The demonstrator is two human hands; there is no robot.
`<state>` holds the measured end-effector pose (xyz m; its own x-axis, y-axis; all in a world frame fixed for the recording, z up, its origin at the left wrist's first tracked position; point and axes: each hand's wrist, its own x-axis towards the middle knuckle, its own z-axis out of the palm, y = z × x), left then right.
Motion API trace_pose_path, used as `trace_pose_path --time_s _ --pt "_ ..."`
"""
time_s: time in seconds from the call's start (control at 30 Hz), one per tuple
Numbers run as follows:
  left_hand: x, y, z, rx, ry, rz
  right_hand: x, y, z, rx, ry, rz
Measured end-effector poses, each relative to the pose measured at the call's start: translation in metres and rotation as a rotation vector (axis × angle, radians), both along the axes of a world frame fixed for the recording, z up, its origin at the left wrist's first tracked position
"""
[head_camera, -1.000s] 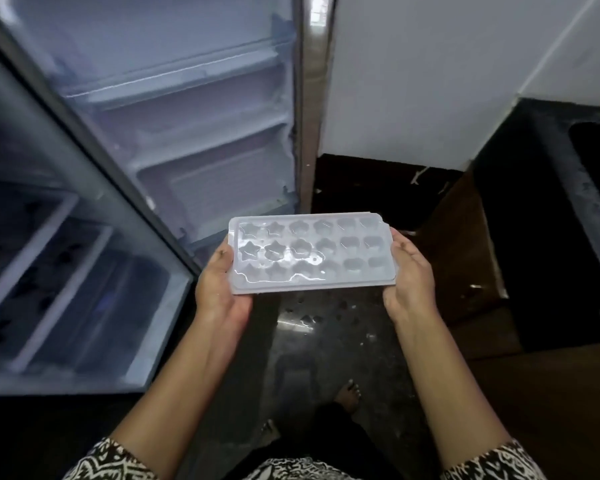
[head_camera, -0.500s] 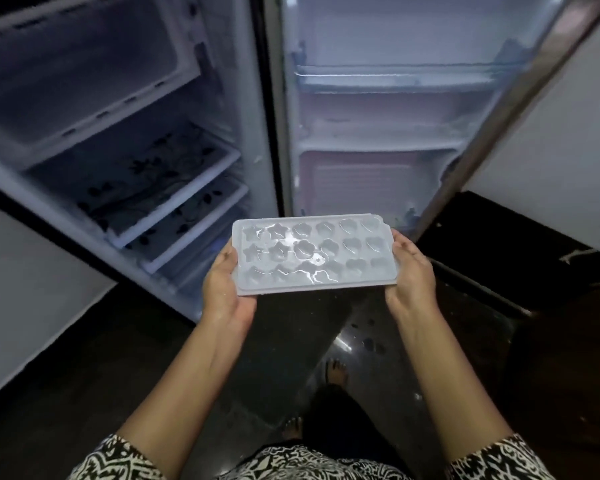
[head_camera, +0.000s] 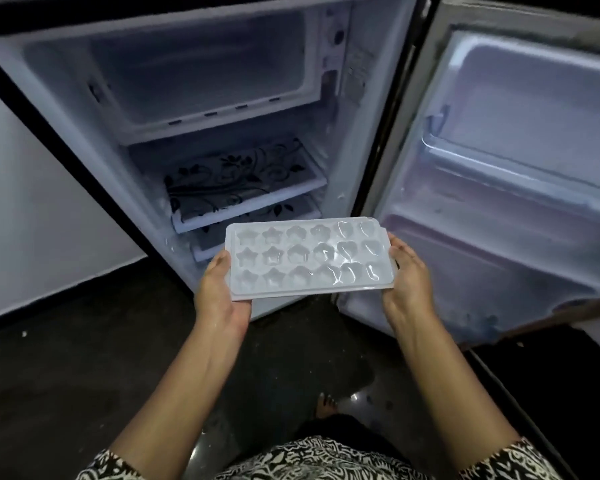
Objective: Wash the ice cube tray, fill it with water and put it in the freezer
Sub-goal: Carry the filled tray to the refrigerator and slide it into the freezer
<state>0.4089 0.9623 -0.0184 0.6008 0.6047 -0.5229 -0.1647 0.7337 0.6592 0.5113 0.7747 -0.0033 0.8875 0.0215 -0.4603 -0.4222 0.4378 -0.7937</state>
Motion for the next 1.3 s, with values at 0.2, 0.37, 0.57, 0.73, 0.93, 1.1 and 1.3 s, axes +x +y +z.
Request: trace_pose_path --time_s 0.2,0.37,0.57,0.73,0.93,1.1,1.3 --pt "0.032 0.007 -0.002 0.017 0.001 0.165 0.064 0.024 0.003 -0.061 -0.039 0.196" --pt "0.057 0.024 0.008 0.006 -0.014 0.285 0.101 0.052 0.011 -0.036 -0.061 0.283" --pt "0.081 0.052 0.026 0.021 -0.006 0.346 0.138 0.091 0.021 -0.037 -0.118 0.358" --pt "0.099 0.079 0.036 0.047 -0.017 0.368 0.163 0.129 0.027 -0.045 -0.175 0.421" --pt "0.12 0.116 0.053 0.121 -0.051 0.371 0.191 0.171 0.039 -0.012 -0.2 0.436" --pt "0.141 0.146 0.071 0.182 -0.042 0.383 0.212 0.201 0.056 0.109 -0.179 0.436" --pt "0.161 0.181 0.081 0.274 0.032 0.366 0.231 0.229 0.061 0.122 -0.186 0.466"
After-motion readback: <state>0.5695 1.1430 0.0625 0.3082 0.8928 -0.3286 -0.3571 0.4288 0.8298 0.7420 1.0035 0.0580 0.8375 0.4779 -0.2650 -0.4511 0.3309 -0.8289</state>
